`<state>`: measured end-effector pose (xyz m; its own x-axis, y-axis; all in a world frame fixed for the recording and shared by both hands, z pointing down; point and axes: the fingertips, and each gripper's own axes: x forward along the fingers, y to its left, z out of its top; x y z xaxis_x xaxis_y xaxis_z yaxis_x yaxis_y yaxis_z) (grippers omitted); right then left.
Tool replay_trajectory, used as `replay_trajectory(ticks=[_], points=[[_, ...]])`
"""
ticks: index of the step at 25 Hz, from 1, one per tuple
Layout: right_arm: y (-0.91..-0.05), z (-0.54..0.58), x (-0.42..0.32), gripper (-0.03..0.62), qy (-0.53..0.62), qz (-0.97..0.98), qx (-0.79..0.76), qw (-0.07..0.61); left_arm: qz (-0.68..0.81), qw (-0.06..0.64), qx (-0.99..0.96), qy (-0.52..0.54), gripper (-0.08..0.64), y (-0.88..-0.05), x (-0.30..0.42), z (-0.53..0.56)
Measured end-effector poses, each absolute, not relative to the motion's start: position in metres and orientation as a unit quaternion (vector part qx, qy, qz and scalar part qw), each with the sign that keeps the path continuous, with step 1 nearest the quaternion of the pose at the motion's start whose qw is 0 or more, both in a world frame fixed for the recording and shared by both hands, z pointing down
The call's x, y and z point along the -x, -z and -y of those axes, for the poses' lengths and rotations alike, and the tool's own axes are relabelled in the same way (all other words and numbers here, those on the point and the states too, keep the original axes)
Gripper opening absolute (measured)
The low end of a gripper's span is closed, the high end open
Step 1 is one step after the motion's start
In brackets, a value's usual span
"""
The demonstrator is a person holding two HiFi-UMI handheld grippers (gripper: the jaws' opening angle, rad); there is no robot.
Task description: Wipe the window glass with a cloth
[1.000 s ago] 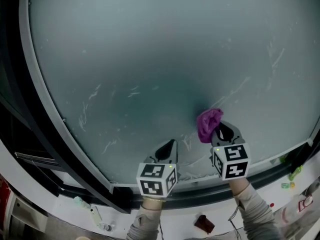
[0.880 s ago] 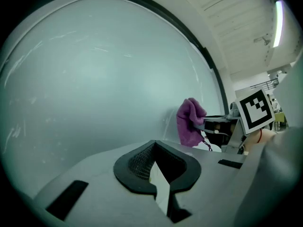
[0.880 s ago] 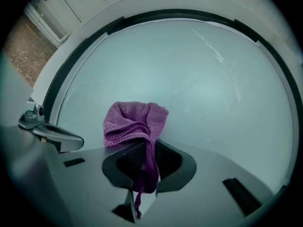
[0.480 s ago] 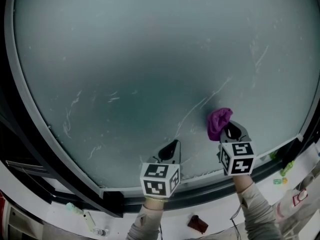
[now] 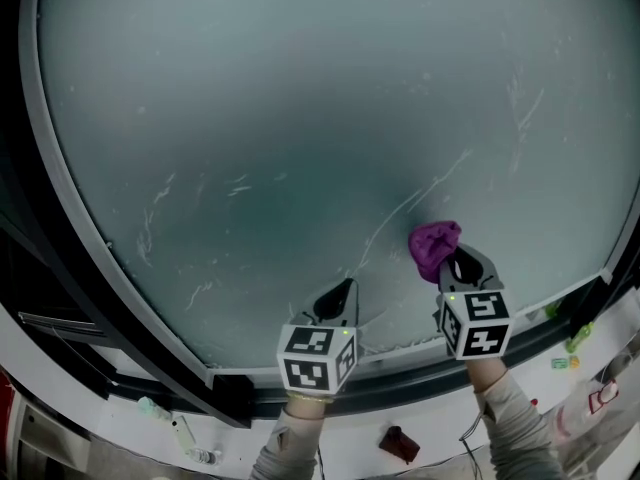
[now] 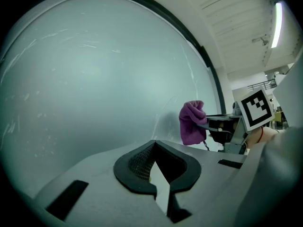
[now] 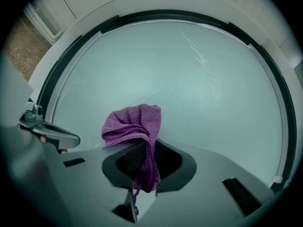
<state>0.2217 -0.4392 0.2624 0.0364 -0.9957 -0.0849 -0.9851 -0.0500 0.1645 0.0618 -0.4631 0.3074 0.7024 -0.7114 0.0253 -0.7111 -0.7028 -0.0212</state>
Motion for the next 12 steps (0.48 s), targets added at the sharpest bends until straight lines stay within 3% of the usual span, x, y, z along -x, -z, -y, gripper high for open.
replay_trajectory(ticks=[12], points=[[-0.285, 0.439, -0.118, 0.048, 0.079, 0.769, -0.634, 0.017, -0.446, -0.003, 0.895, 0.022, 0.005, -0.318, 0.003, 0.461]])
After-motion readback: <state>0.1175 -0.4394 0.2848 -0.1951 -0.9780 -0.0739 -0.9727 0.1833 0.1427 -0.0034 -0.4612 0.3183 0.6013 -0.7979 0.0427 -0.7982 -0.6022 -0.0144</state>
